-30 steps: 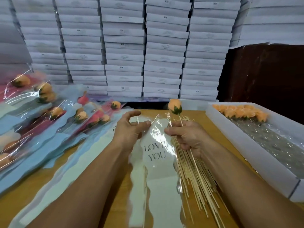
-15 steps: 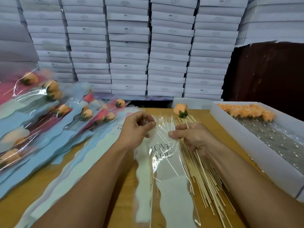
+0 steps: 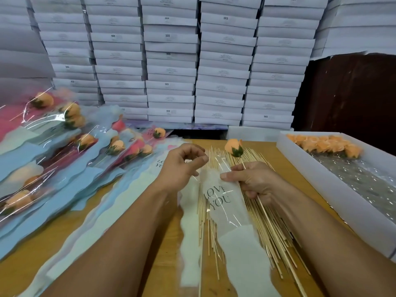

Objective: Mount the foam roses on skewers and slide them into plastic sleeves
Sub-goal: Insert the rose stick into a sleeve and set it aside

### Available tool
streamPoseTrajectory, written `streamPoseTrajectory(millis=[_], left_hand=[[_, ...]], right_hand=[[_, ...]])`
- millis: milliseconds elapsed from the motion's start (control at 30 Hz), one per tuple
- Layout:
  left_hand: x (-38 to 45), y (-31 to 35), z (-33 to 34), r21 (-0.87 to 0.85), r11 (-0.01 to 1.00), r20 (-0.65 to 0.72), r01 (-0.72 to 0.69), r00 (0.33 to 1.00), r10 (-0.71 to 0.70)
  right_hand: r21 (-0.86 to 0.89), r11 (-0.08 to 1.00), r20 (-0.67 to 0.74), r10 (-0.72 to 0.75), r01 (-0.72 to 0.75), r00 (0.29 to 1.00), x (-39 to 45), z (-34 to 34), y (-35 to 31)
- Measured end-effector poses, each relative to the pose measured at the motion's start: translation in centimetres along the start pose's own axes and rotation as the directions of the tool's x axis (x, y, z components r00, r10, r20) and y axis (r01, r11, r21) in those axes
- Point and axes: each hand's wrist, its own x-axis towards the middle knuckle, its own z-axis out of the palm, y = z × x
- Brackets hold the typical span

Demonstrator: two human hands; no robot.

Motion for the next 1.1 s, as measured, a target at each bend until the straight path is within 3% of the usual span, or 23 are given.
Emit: streamPoseTrajectory(millis=[133, 233, 400, 500, 600, 767, 867, 1100], left_hand=[[0.0, 0.0, 0.2, -0.320, 0.940, 0.101, 0.113, 0.991, -0.085], [-0.2, -0.3, 0.2, -0.309, 0.944, 0.120, 0.120, 0.989, -0.086], [-0.4, -0.4, 0.4, -0.184, 0.975, 0.138, 0.124, 0.986, -0.099], [-0.4, -0.1, 0.3, -0.157, 0.978, 0.213, 0.139, 0.972, -0.104], [-0.6, 0.5, 0.2, -0.218, 0.953, 0.348, 0.211, 0.929, -0.126], [-1.3, 1.0, -0.2, -0.263, 0.930, 0.622, 0.257, 0.782, -0.040], [-1.5, 1.3, -0.3, -0.239, 0.935, 0.659, 0.261, 0.751, -0.041], [-1.3, 1.2, -0.2, -0.243, 0.933, 0.658, 0.267, 0.752, -0.044]], right_hand=[[-0.011, 0.999, 0.156, 0.047, -0.046, 0.987, -0.4, 0.1, -0.1], [0.002, 0.997, 0.205, 0.073, -0.075, 0.976, -0.8, 0.0, -0.5], [0.237, 0.960, 0.055, 0.141, -0.150, 0.988, 0.0, -0.7, -1.4], [0.324, 0.940, -0.030, 0.127, -0.111, 0.991, 0.5, -1.4, -2.6], [0.293, 0.952, -0.039, 0.102, -0.086, 0.994, 1.6, -2.0, -4.5], [0.244, 0.970, -0.123, 0.008, 0.022, 0.992, 4.1, -1.8, -7.1], [0.245, 0.965, -0.195, -0.042, 0.090, 0.980, 5.3, -1.7, -9.1], [0.163, 0.976, -0.354, -0.080, 0.146, 0.932, 7.0, -1.9, -11.7]])
